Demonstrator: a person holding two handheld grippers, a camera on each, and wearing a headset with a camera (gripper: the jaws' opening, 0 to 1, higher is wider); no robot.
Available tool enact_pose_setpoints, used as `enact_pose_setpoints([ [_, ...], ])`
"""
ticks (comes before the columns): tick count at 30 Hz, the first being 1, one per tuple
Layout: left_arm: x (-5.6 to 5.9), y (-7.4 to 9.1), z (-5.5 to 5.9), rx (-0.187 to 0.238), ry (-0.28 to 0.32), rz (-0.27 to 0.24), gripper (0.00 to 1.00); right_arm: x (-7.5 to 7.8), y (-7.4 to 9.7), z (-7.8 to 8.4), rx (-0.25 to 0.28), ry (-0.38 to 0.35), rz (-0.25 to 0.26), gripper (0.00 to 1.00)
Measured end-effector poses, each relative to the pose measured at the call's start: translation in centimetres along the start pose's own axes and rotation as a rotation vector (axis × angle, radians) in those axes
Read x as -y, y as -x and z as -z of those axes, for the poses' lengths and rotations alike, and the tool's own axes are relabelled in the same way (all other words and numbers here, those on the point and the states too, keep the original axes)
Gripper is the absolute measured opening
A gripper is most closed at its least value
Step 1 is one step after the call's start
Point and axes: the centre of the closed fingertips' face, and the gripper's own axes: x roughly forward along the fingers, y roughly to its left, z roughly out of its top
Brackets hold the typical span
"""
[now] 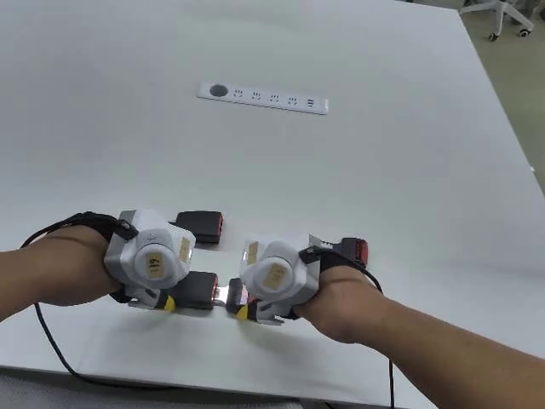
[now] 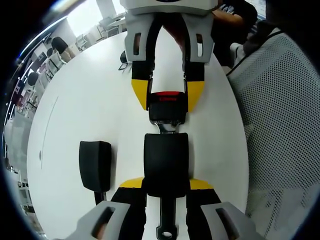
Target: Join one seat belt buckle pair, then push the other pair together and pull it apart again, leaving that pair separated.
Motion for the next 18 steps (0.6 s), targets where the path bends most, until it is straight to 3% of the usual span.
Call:
enact_pose_setpoints([
  [7,0.00,-0.07,0.02,-0.007,0.011,0.004,0.30,0.14,-0.61,-0.75,0.004,-0.014,0.000,0.31],
  [8,-0.02,-0.20,0.03,-0.008,0.005,0.007,0.30,-0.05,-0.38,0.21,-0.049,-0.047,0.001,0.31],
  [9,0.05,-0.40,0.11,-0.008,0.004,0.005,0.30,0.14,-0.61,-0.59,-0.005,-0.012,0.000,0.31],
  [18,-0.04,-0.16,0.18,0.011,0.011,0.002,0.30,0.13,-0.49,-0.51,0.002,-0.010,0.000,0.32],
])
